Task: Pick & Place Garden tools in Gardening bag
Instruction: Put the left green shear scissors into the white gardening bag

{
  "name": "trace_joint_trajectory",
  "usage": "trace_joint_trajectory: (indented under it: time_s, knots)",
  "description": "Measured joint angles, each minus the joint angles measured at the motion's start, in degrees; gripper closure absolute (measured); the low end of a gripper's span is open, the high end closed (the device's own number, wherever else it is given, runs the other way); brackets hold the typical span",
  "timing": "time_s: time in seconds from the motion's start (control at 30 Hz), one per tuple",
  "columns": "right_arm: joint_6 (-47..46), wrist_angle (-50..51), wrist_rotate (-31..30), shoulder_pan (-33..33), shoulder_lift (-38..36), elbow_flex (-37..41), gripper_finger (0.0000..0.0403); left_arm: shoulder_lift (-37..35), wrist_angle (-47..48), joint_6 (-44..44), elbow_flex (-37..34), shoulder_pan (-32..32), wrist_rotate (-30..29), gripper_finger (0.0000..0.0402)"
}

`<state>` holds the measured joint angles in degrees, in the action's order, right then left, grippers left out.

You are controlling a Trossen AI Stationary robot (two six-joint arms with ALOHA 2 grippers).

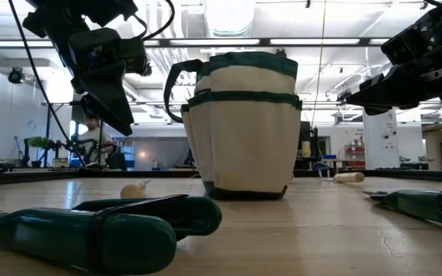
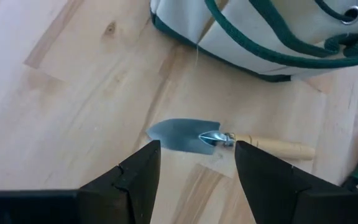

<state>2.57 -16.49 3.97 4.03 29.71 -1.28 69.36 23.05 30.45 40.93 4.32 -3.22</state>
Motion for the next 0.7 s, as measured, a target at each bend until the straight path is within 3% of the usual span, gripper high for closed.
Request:
trace_joint_trajectory:
  time_s: [0.3,0.7]
  knots:
    - [0.0,0.0,0.0,0.0,-0.01,-0.01,0.0376,0.0,-0.34,14.69,0.0,0.69,-0.95,0.0195]
    - [0.0,0.0,0.0,0.0,0.0,-0.02,0.0376,0.0,-11.15,13.1,0.0,10.7,-3.52,0.0206]
